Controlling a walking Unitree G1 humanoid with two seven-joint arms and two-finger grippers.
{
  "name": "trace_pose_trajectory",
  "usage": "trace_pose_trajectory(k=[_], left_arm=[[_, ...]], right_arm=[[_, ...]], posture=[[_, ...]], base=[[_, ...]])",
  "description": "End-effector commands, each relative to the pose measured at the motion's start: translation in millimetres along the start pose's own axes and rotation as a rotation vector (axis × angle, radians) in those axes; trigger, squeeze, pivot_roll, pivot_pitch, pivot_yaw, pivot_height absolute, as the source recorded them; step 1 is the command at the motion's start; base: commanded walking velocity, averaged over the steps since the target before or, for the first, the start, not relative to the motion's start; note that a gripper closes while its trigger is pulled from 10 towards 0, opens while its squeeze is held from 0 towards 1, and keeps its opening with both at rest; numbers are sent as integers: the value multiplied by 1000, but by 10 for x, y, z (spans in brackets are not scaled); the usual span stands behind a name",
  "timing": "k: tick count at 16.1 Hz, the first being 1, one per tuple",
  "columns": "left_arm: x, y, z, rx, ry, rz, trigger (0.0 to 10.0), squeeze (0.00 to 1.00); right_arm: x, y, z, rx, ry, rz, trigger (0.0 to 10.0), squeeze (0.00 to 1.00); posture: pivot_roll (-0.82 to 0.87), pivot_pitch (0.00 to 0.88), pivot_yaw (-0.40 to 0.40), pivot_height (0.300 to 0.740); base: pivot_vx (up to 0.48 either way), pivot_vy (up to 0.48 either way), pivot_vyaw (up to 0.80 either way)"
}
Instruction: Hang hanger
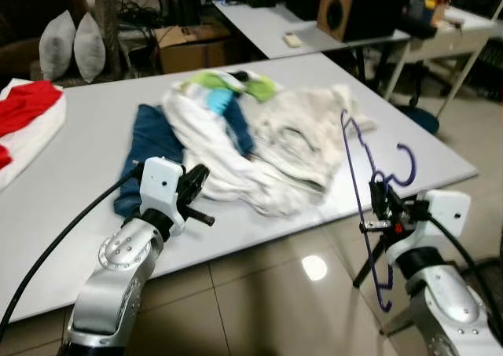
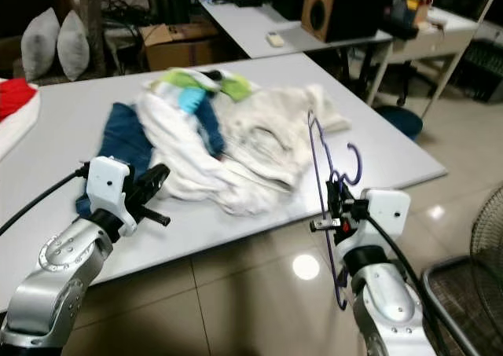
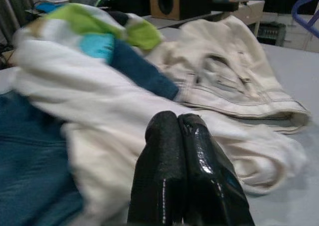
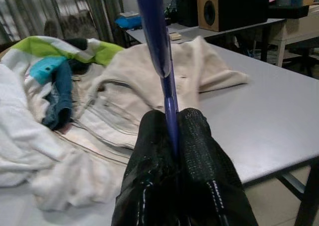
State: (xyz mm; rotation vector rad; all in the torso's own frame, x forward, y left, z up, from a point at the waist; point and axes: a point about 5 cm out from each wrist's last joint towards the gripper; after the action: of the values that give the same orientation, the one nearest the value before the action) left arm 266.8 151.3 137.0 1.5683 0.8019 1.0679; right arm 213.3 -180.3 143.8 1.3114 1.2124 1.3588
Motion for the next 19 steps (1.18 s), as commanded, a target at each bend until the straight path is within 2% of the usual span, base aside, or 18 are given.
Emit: trace_pose_trajectory(k=[1, 2, 3, 4, 5, 6, 8, 9, 14, 17, 18, 19], left_arm=[[-40, 18, 60, -9, -26, 3, 10000, 1000], [-23, 14, 74, -10, -24, 3, 10000, 1000], [11, 26, 112, -18, -38, 45, 10000, 1000], [56, 46, 182, -16, -80, 115, 10000, 1000], [67, 37, 209, -3, -105, 144, 10000, 1000], [90, -11, 277, 36, -183, 263, 10000, 1000], [61, -58, 313, 65, -259, 335, 10000, 1000], [31, -98, 386, 83, -332, 400, 10000, 8], [77, -179, 547, 126, -347, 521, 10000, 0], [147, -269, 684, 180, -351, 678, 10000, 0], [165, -276, 692, 188, -347, 689, 10000, 0], [201, -281, 706, 196, -334, 719, 8549, 0]], right_arm=[[-114, 8, -16, 19, -20, -8, 10000, 0], [-128, 3, -7, 26, -18, -17, 10000, 0], [-137, 13, 17, 29, -4, -21, 10000, 0], [-127, 29, 57, 36, 17, -16, 10000, 0], [-120, 26, 72, 41, 17, -23, 10000, 0], [-91, 22, 92, 44, 22, -29, 10000, 0], [-80, 25, 92, 42, 21, -27, 10000, 0], [-68, 17, 95, 44, 16, -28, 10000, 0], [-49, 4, 64, 50, 6, -27, 10000, 0], [-37, 12, 80, 49, 6, -31, 10000, 0], [-37, 14, 82, 48, 5, -31, 10000, 0], [-37, 16, 87, 47, 5, -32, 10000, 0]], posture=[[-155, 0, 31, 740], [-155, 0, 27, 740], [-156, 0, 19, 740], [-157, 0, 14, 740], [-160, 0, 15, 740], [-165, 0, 19, 740], [-174, 0, 29, 740], [-186, 0, 37, 740], [-203, 0, 40, 740], [-207, 0, 40, 740], [-207, 0, 39, 740], [-207, 0, 37, 740]], base=[[0, 0, 0], [0, 0, 0], [0, 0, 0], [0, 0, 0], [0, 0, 0], [0, 0, 0], [0, 0, 0], [0, 0, 0], [0, 0, 0], [0, 0, 0], [0, 0, 0], [0, 0, 0]])
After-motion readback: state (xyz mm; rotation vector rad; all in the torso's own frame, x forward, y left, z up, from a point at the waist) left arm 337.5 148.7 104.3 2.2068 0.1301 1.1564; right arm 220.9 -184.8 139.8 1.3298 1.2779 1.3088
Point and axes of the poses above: a point about 5 cm out from each wrist's last joint towards the gripper, its own z axis pointing out of the wrist towards the gripper, its own y axis along the axis of the wrist's last joint, x = y × z, and after that the axes turned 11 degrees about z, right-handed
